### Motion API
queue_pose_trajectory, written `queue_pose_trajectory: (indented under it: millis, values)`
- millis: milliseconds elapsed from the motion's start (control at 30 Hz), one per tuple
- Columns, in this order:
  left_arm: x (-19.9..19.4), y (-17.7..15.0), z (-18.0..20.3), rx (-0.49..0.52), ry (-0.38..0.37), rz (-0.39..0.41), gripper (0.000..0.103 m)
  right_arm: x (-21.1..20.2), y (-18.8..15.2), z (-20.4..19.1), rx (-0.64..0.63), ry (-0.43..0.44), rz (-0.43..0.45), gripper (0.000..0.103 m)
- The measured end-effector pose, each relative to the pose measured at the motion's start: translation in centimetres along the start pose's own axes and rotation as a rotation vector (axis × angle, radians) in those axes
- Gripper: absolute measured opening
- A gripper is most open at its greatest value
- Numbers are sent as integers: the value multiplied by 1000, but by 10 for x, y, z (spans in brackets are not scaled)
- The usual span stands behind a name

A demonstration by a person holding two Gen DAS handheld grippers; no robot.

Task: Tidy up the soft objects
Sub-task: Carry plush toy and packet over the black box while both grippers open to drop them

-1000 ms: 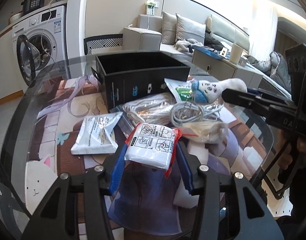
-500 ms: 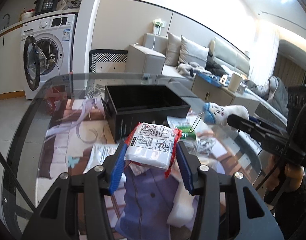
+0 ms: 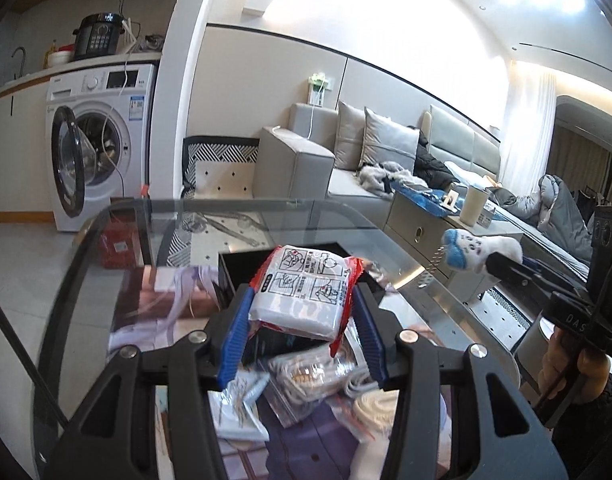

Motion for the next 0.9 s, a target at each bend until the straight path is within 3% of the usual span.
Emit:
queue_pose_trajectory:
  millis: [267, 900]
  values:
    - [12, 24, -13, 8, 34, 25, 49, 14, 21, 7, -4, -21, -10, 38]
    - [72, 30, -41, -16, 113, -2, 49, 95, 14, -10, -33, -35, -110, 38]
Point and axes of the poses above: each gripper's, at about its wrist camera, not at the fingertips, and x roughly the way its jaws point, z to its right, y to its top, the point moved 9 cm from there along x, roughly the way its jaws point, and after that the axes turned 13 degrees about -y, right-handed, at the moved point
